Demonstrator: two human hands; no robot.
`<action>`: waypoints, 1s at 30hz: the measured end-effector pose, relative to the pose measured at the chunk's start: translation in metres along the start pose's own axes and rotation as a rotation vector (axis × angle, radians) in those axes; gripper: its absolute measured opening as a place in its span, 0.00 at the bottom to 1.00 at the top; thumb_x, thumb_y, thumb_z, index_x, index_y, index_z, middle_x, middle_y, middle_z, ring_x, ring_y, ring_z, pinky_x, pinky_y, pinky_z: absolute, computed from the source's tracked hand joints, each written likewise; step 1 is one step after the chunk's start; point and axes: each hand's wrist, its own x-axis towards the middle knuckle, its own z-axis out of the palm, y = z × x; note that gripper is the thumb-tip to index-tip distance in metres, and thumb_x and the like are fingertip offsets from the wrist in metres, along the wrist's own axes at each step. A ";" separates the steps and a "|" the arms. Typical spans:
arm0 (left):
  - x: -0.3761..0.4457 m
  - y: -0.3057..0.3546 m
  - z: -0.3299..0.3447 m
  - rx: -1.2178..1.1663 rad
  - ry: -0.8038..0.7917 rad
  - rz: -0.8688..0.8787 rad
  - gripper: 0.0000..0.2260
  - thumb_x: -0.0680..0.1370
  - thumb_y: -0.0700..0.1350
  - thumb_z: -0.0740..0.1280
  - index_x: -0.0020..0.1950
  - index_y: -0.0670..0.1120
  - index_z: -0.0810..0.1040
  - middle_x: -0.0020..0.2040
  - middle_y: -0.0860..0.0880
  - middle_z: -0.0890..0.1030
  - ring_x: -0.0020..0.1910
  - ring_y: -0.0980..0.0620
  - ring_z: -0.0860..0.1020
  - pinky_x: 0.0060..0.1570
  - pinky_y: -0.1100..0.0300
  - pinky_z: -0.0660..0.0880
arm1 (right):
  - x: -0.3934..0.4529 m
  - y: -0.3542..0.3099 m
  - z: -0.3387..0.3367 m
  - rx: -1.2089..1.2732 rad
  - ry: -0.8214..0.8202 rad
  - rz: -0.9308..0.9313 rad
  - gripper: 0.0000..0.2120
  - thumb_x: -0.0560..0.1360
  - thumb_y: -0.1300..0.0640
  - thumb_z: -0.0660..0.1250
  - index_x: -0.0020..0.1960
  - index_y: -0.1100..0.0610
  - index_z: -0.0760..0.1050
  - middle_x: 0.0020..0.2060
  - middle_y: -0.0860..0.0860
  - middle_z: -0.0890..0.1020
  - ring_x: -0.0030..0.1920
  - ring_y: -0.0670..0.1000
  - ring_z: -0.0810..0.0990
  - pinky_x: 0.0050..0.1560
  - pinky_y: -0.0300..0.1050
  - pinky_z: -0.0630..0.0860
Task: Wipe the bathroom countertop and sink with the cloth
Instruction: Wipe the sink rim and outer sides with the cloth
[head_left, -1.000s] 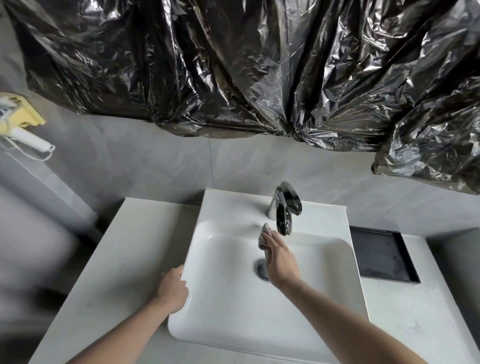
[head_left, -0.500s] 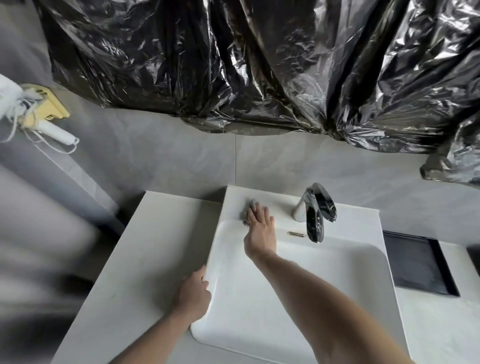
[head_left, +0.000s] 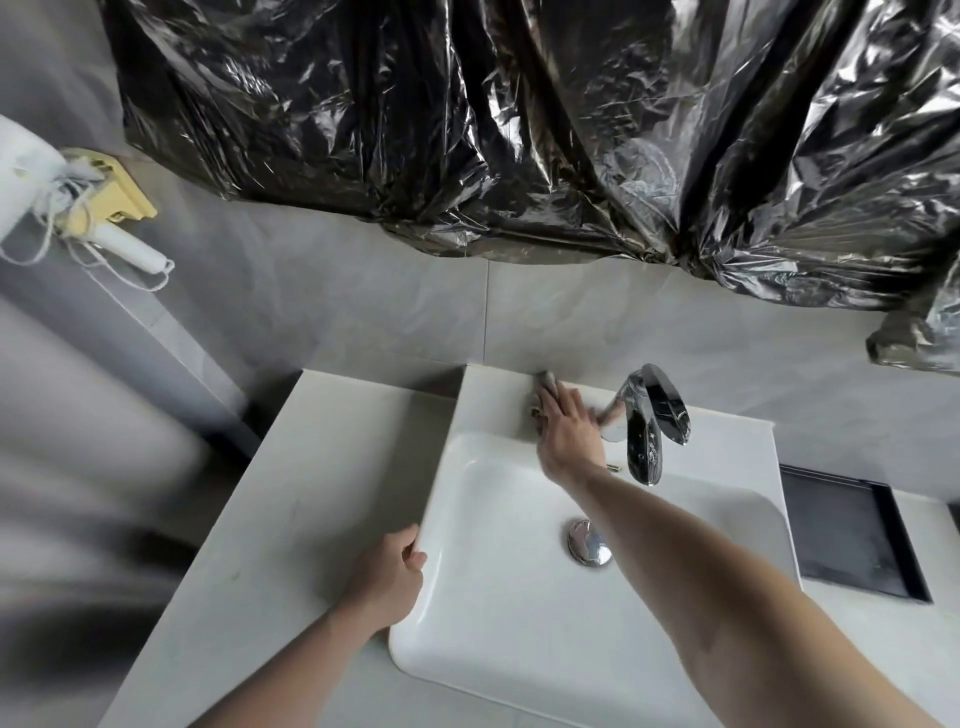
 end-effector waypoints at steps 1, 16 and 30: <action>0.000 0.000 0.000 -0.006 -0.002 0.002 0.06 0.80 0.43 0.63 0.51 0.50 0.79 0.41 0.56 0.83 0.46 0.48 0.80 0.44 0.58 0.74 | 0.000 0.006 0.000 -0.029 -0.004 0.016 0.35 0.77 0.59 0.57 0.83 0.49 0.53 0.84 0.48 0.53 0.82 0.58 0.54 0.79 0.67 0.53; 0.007 -0.007 0.002 -0.106 -0.025 0.036 0.13 0.77 0.42 0.62 0.39 0.60 0.77 0.28 0.62 0.77 0.31 0.56 0.72 0.37 0.57 0.70 | -0.047 -0.112 0.040 0.290 -0.101 -0.343 0.41 0.68 0.76 0.55 0.78 0.52 0.69 0.81 0.44 0.62 0.83 0.55 0.55 0.81 0.42 0.53; -0.029 -0.054 -0.006 -0.400 -0.321 -0.059 0.21 0.70 0.32 0.68 0.62 0.44 0.80 0.57 0.45 0.86 0.61 0.47 0.82 0.59 0.52 0.78 | -0.188 -0.088 0.064 0.557 -0.271 -0.492 0.33 0.78 0.68 0.57 0.80 0.46 0.64 0.80 0.35 0.59 0.79 0.36 0.60 0.75 0.34 0.65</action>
